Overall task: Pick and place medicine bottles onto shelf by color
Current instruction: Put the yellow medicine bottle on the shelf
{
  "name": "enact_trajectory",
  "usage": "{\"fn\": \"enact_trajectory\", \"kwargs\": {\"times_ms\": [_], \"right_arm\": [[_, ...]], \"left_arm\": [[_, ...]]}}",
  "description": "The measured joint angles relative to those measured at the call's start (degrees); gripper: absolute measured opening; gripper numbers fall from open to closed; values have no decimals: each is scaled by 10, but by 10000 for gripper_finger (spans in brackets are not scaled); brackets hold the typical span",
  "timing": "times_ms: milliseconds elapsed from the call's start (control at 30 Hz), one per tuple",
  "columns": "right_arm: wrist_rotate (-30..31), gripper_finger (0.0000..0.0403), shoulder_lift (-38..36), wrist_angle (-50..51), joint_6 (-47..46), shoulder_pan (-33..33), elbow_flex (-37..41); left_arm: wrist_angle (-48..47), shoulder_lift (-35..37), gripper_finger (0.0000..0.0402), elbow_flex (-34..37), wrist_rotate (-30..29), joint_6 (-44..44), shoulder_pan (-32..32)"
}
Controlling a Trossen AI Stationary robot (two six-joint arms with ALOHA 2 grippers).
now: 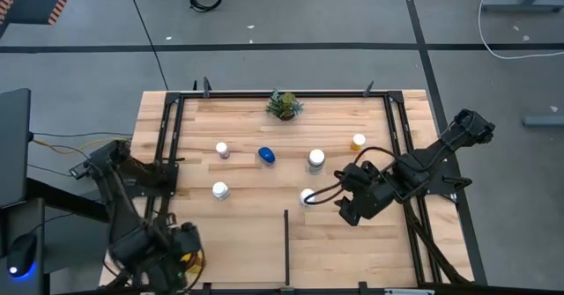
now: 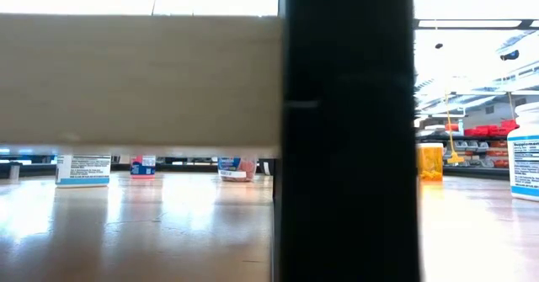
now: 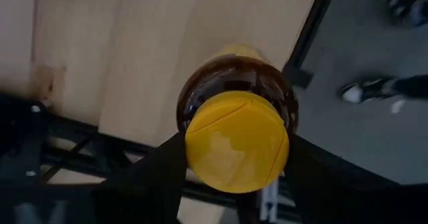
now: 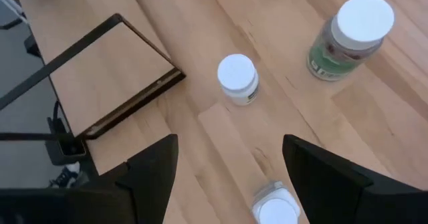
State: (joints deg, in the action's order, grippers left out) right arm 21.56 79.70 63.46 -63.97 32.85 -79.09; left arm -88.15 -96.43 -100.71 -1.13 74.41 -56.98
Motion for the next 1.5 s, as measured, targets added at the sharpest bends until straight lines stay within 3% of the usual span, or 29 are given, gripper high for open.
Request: {"fn": "enact_trajectory", "kwargs": {"times_ms": [267,700,900,1233,1500], "right_arm": [[63,276,0,0,-71,14,0],[78,276,0,0,-142,14,0],[78,276,0,0,-142,14,0],[67,276,0,0,-120,15,0],[45,276,0,0,-70,15,0]], "left_arm": [[-14,-38,231,0,35,-18,-47],[-14,-77,238,0,35,-16,-98],[-18,-77,239,0,34,-16,-98],[-18,-78,279,1,33,-50,-97],[-20,-66,307,-17,82,-46,-75]]}}
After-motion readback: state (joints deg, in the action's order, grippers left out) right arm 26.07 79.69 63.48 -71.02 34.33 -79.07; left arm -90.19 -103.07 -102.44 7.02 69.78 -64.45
